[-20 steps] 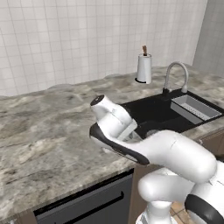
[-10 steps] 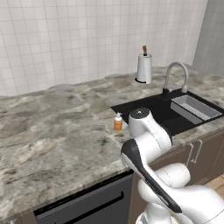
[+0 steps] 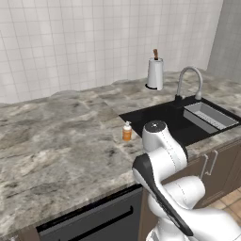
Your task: Restock the sink supplies by placing the sponge and soap dispenser on the counter and next to the sink. Make sure the soap dispenser is upright.
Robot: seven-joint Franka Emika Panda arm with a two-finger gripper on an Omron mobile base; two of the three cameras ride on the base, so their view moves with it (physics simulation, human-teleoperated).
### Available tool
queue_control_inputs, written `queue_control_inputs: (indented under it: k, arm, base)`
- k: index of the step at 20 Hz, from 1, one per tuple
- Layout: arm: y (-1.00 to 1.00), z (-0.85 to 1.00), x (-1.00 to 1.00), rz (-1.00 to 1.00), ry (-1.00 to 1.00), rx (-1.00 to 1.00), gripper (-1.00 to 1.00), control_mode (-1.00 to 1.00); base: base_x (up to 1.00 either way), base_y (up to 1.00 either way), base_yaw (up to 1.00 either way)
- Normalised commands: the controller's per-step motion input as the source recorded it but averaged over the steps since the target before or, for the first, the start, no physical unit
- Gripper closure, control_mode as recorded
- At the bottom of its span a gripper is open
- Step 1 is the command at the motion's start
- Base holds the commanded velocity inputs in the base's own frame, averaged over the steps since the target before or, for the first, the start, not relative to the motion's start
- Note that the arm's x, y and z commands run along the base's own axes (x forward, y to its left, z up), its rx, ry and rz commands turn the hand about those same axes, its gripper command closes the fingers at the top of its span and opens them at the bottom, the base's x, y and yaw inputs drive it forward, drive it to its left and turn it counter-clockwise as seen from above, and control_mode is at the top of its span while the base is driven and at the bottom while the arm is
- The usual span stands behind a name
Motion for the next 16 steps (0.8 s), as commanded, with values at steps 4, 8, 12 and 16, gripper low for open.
queue_control_inputs:
  k: [4, 8, 12, 16]
  arm:
    - [0.05, 0.0, -0.13, 0.01, 0.0, 0.0, -1.0, -1.0]
    - [0.03, 0.0, -0.11, 0.03, -0.02, 0.0, -1.0, 1.0]
    - [0.0, 0.0, 0.0, 0.0, 0.0, 0.0, -1.0, 1.0]
    - [0.0, 0.0, 0.0, 0.0, 0.0, 0.0, -1.0, 1.0]
  base:
    - [0.0, 0.0, 0.0]
    - [-0.38, 0.32, 0.26]
    - [-0.32, 0.84, 0.57]
    - [-0.06, 0.94, 0.71]
